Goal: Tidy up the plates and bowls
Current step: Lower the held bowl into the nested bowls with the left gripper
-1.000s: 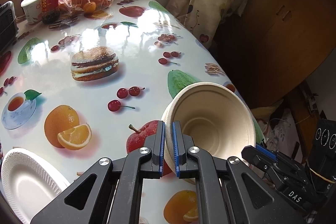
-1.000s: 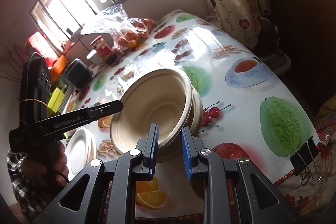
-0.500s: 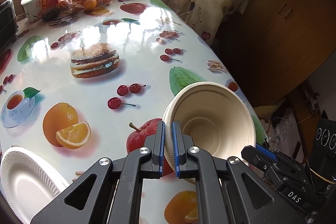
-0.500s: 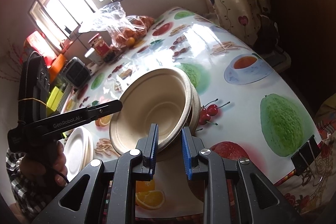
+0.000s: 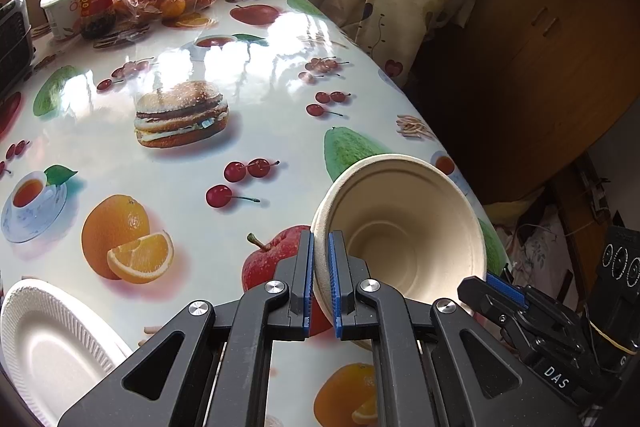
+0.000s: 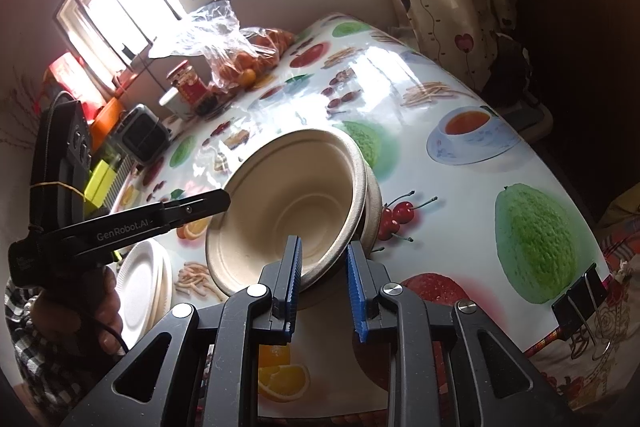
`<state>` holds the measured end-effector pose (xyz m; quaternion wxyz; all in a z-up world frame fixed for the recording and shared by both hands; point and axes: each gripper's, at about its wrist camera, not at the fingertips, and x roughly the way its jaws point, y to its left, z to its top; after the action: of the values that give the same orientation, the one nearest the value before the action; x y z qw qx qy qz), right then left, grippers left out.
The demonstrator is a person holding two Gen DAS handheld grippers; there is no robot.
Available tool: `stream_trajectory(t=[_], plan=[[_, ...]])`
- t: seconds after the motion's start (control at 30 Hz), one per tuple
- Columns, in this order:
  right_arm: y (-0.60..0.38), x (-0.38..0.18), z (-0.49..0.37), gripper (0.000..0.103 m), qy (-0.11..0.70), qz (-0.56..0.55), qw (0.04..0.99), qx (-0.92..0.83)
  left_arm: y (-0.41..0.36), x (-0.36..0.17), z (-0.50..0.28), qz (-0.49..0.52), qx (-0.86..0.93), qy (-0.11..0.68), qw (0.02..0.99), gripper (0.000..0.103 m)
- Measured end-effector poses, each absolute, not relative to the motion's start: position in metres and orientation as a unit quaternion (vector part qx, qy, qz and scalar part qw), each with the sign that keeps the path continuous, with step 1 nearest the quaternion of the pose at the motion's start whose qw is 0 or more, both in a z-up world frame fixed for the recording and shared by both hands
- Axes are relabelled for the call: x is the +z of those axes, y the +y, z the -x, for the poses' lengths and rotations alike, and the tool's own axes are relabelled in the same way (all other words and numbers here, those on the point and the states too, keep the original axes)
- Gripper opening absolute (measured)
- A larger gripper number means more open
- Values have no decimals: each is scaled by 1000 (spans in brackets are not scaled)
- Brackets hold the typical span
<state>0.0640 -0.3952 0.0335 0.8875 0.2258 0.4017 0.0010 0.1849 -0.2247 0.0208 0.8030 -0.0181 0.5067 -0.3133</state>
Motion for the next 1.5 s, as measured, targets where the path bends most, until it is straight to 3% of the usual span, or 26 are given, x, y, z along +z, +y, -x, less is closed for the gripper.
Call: stream_trajectory(t=[0.77, 0.9, 1.5], plan=[[-394, 38, -63, 23, 401, -193, 895, -14, -225, 20, -185, 19, -310, 510, 802, 7], [-389, 39, -63, 29, 403, -173, 899, -26, -225, 19, -185, 18, -309, 510, 803, 7], [-388, 40, -62, 34, 401, -159, 901, -35, -225, 19, -185, 17, -306, 512, 803, 7]])
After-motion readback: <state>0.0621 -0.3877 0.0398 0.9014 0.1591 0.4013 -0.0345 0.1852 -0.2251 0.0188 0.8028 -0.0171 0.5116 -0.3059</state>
